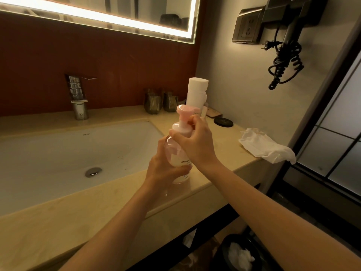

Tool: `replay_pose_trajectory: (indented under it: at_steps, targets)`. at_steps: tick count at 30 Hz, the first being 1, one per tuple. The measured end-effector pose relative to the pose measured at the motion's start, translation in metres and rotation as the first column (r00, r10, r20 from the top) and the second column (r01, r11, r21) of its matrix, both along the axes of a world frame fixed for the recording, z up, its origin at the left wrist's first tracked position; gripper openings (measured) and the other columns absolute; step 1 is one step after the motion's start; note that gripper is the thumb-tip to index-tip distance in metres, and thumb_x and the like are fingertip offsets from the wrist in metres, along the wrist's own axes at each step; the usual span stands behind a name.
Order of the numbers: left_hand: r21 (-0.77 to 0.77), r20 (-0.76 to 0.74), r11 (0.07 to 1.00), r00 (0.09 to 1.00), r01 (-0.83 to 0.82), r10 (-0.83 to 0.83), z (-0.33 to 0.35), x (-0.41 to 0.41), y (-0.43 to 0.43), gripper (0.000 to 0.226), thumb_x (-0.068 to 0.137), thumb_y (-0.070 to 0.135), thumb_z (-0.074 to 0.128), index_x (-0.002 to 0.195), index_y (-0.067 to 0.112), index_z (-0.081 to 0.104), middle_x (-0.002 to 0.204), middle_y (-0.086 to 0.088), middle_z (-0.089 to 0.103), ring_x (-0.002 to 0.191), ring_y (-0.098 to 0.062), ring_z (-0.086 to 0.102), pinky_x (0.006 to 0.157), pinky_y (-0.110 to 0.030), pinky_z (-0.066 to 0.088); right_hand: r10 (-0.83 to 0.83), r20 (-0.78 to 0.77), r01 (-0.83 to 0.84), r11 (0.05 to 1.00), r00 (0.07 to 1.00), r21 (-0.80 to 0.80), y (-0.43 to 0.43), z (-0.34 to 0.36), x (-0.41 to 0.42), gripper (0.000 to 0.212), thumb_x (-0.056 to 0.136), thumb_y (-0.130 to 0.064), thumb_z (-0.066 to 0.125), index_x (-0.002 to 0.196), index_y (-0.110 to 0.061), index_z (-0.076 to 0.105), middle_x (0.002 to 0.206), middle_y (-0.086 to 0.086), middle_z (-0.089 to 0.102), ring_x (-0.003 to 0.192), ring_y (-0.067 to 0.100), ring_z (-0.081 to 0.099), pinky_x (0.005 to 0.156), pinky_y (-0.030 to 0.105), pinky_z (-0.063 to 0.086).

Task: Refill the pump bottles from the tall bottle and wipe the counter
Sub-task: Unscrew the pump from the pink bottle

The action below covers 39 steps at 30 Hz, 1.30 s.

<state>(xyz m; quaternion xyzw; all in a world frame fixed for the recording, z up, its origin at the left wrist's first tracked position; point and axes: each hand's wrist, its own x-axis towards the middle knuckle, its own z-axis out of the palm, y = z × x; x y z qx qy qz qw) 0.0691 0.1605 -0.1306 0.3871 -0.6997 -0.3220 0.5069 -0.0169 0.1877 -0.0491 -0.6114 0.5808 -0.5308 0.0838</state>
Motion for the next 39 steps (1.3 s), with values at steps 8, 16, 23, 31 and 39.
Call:
replay_pose_trajectory:
  at_steps: [8,16,23,31,39]
  targets:
    - [0.007,-0.017,1.000,1.000,0.009,-0.009,0.0014,-0.0008,0.0019,0.081,0.064,0.019,0.082,0.121,0.034,0.026,0.104,0.014,0.050,0.098,-0.012,0.054,0.079,-0.025,0.048,0.029,-0.006,-0.029,0.996,1.000,0.081,-0.0025,0.0040,0.0005,0.058,0.078,-0.038,0.068,0.125,-0.011,0.046,0.119,0.004,0.049,0.105,0.014,0.049,0.085,0.023,0.046]
    - [0.016,-0.004,1.000,1.000,-0.007,0.007,0.0001,0.0004,0.0002,0.084,0.062,0.021,0.083,0.122,0.036,0.027,0.097,0.021,0.050,0.090,-0.005,0.054,0.068,-0.015,0.043,0.075,-0.005,-0.074,0.992,0.997,0.101,0.0026,0.0054,-0.0015,0.037,0.085,-0.019,0.063,0.119,-0.010,0.052,0.103,-0.002,0.053,0.091,0.008,0.048,0.062,0.002,0.034]
    - [0.014,0.006,1.000,1.000,-0.011,0.011,-0.0007,0.0000,-0.0009,0.081,0.062,0.020,0.083,0.118,0.036,0.026,0.096,0.023,0.049,0.093,-0.012,0.056,0.073,-0.023,0.047,0.038,0.043,-0.043,0.990,0.998,0.132,-0.0022,0.0034,-0.0007,0.061,0.078,-0.038,0.069,0.127,-0.013,0.044,0.120,0.004,0.045,0.106,0.014,0.047,0.089,0.026,0.045]
    - [0.004,-0.001,1.000,1.000,-0.011,0.011,-0.0009,-0.0005,-0.0012,0.085,0.062,0.022,0.083,0.125,0.035,0.027,0.097,0.025,0.047,0.091,-0.003,0.052,0.071,-0.015,0.043,0.083,0.086,-0.092,0.990,0.993,0.106,0.0019,0.0043,-0.0030,0.042,0.085,-0.021,0.062,0.125,-0.014,0.050,0.110,0.000,0.054,0.100,0.014,0.052,0.075,0.015,0.044]
    - [0.009,-0.009,1.000,1.000,-0.007,0.007,0.0003,-0.0006,0.0015,0.084,0.064,0.019,0.082,0.125,0.033,0.026,0.101,0.020,0.049,0.096,-0.009,0.054,0.075,-0.020,0.047,0.114,0.139,-0.128,0.987,0.984,0.097,0.0051,0.0017,-0.0021,0.049,0.081,-0.027,0.068,0.125,-0.016,0.050,0.119,0.002,0.058,0.103,0.014,0.054,0.088,0.029,0.049]
